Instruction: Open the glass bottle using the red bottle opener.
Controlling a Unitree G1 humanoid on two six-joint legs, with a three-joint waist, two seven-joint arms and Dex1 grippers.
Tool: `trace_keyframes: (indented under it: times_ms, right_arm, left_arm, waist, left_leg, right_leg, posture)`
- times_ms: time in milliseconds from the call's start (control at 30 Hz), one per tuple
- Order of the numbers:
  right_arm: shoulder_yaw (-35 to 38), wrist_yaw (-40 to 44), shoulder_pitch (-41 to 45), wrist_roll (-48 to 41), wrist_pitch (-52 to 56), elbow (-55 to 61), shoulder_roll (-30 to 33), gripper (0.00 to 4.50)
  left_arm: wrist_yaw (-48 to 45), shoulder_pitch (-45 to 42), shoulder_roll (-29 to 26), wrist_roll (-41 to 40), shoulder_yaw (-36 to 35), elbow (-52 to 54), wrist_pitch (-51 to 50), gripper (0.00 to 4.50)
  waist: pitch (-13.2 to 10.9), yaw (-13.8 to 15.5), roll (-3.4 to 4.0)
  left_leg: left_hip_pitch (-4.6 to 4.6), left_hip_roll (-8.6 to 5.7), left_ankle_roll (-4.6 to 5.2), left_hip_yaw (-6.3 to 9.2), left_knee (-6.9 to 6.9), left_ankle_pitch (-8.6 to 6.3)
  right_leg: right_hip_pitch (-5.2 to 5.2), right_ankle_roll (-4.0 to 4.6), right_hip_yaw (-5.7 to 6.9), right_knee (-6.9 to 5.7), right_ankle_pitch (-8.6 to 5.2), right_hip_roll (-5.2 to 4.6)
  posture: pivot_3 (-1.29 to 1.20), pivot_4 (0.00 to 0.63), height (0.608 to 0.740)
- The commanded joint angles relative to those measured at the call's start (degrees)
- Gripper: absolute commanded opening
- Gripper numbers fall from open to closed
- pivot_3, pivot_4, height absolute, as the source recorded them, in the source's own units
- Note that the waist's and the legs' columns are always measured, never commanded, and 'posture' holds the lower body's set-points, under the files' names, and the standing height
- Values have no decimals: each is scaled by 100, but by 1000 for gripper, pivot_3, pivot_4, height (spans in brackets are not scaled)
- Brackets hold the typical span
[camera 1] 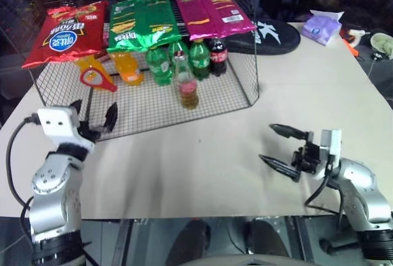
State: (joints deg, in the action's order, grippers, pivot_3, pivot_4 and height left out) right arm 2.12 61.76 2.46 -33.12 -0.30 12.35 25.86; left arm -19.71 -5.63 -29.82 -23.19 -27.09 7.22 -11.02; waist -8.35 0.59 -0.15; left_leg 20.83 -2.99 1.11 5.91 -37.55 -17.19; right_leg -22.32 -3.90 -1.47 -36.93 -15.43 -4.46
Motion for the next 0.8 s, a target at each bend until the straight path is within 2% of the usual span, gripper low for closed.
trace_keyframes:
  times_ms: [33,233,367,500,533,600,633,733,767,800]
  right_arm:
    - [-8,-332,266,-86,121,398,-120,4460]
    - [-68,-566,339,-3,250,536,-147,4460]
    - [1,-656,267,51,227,543,-98,4460]
    - [32,-715,174,103,149,531,-112,4500]
    - [35,-732,159,110,130,528,-123,4500]
    - [27,-750,146,115,110,528,-132,4500]
    - [22,-753,143,117,101,527,-134,4500]
    - [13,-701,171,94,63,482,-139,4500]
    - [16,-671,192,78,53,456,-138,4500]
    - [16,-631,215,55,51,436,-129,4500]
  left_arm:
    - [-215,-466,-371,-17,-151,-627,47,4500]
    - [-651,-1480,-753,148,65,-1846,432,4500]
    - [-881,-1878,-739,28,50,-2143,525,4500]
    - [-929,-1902,-656,124,95,-2306,611,3410]
    - [-944,-1887,-636,144,120,-2335,614,2799]
    - [-982,-1879,-609,117,133,-2369,591,1974]
    - [-1000,-1879,-606,96,135,-2376,578,1424]
    - [-1036,-1866,-610,51,135,-2415,524,268]
    - [-1053,-1861,-614,30,128,-2428,492,39]
    - [-1084,-1856,-615,-1,111,-2428,459,39]
  waist:
    - [1,-8,-2]
    - [3,-11,-8]
    - [3,-30,-9]
    - [3,-117,-9]
    - [3,-129,-9]
    - [2,-148,-9]
    - [2,-151,-10]
    - [1,-142,-10]
    - [1,-138,-10]
    - [1,-121,-11]
  left_leg:
    - [7,0,0,0,0,0]
    - [29,2,-6,0,-1,5]
    - [35,-1,-6,0,-15,5]
    - [37,-2,-6,0,-18,5]
    - [37,-2,-6,0,-19,5]
    - [37,-1,-6,0,-23,5]
    - [37,-1,-6,-1,-29,5]
    - [38,0,-6,-1,-49,4]
    - [38,0,-6,-1,-57,4]
    - [37,0,-6,-1,-64,4]
  right_leg:
    - [-11,0,0,0,0,0]
    - [-40,0,2,-7,0,7]
    - [-40,0,3,-12,0,5]
    - [-40,0,2,-19,0,4]
    - [-40,0,1,-23,0,4]
    - [-41,0,0,-28,0,5]
    - [-42,0,-2,-37,0,6]
    - [-43,0,-3,-60,0,7]
    - [-43,0,-3,-68,0,7]
    - [-43,0,-4,-73,0,7]
  posture:
    - [0,150,740]
    - [0,150,740]
    - [0,150,740]
    - [0,150,740]
    - [0,150,740]
    - [0,150,740]
    - [0,150,740]
    - [0,150,740]
    - [0,150,740]
    - [0,150,740]
